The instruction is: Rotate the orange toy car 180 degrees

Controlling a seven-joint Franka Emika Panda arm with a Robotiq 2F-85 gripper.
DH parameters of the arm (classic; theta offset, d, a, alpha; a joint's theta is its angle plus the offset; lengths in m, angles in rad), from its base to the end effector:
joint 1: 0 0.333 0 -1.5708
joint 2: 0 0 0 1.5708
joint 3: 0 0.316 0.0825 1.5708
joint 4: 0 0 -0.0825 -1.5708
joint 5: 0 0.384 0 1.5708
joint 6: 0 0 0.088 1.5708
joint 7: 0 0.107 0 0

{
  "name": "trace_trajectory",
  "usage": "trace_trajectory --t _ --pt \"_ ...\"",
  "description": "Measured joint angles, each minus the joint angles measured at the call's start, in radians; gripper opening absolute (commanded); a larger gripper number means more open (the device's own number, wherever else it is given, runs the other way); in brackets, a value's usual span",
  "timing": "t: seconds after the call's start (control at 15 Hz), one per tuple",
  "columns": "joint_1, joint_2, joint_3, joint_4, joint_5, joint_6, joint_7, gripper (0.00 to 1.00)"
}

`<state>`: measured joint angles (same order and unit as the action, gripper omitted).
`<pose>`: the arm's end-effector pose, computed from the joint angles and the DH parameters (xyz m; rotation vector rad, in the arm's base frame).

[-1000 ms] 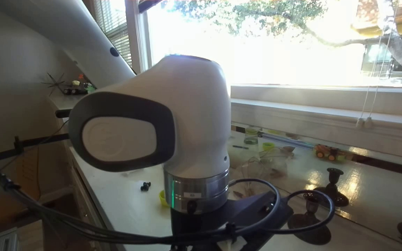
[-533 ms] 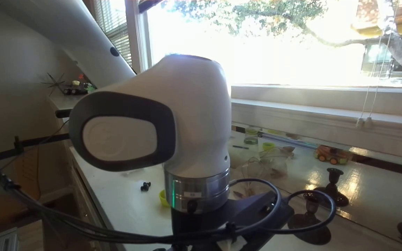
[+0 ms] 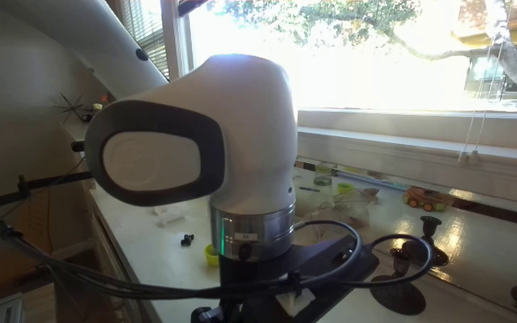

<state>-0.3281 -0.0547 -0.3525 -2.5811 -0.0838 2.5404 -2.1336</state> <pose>0.3460 -0.2773 0.2798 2.2630 2.1557 -0.0417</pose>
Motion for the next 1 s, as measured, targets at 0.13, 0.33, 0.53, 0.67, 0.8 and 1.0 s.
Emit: trace_trajectory --t 0.13,0.33,0.53,0.67,0.8,1.0 --pt "-0.001 -0.070 0.000 0.000 -0.008 -0.086 0.039 1.00" --pt "-0.012 -0.218 0.002 0.002 -0.045 -0.269 0.158 1.00" --pt "-0.019 -0.317 0.004 -0.001 -0.053 -0.351 0.204 1.00" --pt "-0.021 -0.324 0.004 -0.006 -0.054 -0.352 0.208 1.00" --pt "-0.021 -0.323 0.005 -0.008 -0.054 -0.352 0.209 1.00" --pt "-0.011 -0.321 0.000 -0.005 -0.049 -0.356 0.241 1.00"
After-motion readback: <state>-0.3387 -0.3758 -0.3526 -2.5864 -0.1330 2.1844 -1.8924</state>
